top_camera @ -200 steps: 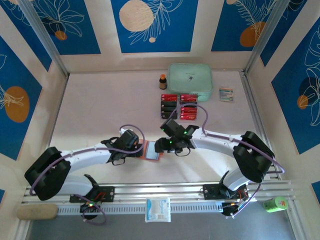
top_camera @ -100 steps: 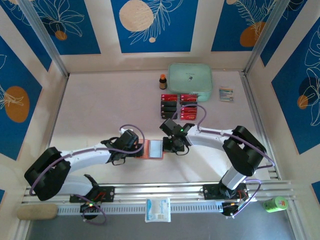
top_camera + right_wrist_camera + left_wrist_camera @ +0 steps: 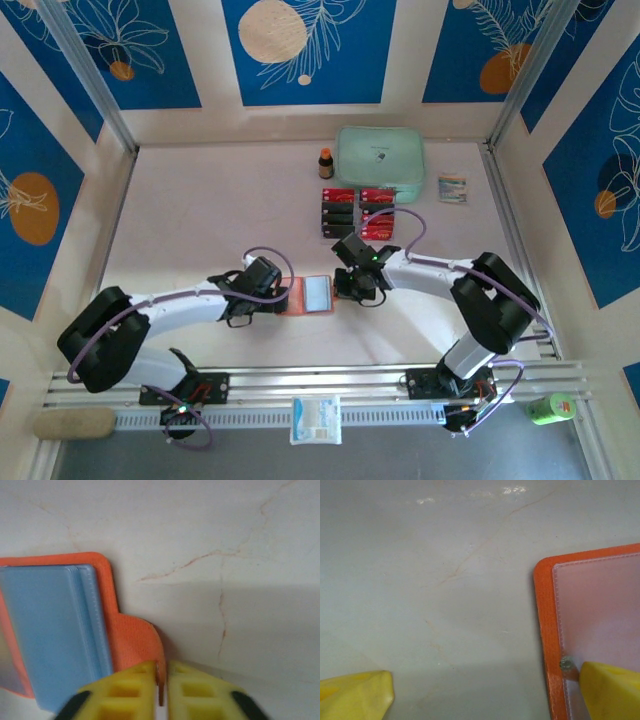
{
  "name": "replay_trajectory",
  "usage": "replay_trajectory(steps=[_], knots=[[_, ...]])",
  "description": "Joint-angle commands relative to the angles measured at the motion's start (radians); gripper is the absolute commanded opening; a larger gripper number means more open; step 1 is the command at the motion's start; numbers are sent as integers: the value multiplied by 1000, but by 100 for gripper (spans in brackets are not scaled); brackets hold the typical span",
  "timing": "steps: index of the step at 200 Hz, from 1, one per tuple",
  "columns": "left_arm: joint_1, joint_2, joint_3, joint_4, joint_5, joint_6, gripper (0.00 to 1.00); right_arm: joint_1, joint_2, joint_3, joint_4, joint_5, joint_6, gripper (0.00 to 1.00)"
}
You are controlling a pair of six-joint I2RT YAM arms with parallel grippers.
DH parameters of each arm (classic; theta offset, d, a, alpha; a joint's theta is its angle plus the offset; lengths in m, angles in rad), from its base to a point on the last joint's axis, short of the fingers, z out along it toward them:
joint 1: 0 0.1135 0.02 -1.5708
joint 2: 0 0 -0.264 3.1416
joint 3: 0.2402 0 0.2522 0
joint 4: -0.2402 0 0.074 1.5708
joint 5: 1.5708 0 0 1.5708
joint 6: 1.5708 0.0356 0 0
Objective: Put the credit cards into the card holder
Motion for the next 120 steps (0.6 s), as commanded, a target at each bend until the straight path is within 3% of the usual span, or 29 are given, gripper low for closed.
replay_trajectory(steps=[1, 39, 67, 120], knots=[[-9, 45, 17, 200, 80, 49, 97, -11, -82, -4, -7, -27, -22, 40], [-9, 49, 24, 192, 76, 67, 97, -112, -168, 80, -48, -27, -184, 65], [-7, 49, 34, 179, 73, 81, 97, -169, -121, 219, -94, 16, -387, 71], [-7, 55, 47, 166, 73, 90, 97, -277, 91, 454, -179, -155, -742, 67]])
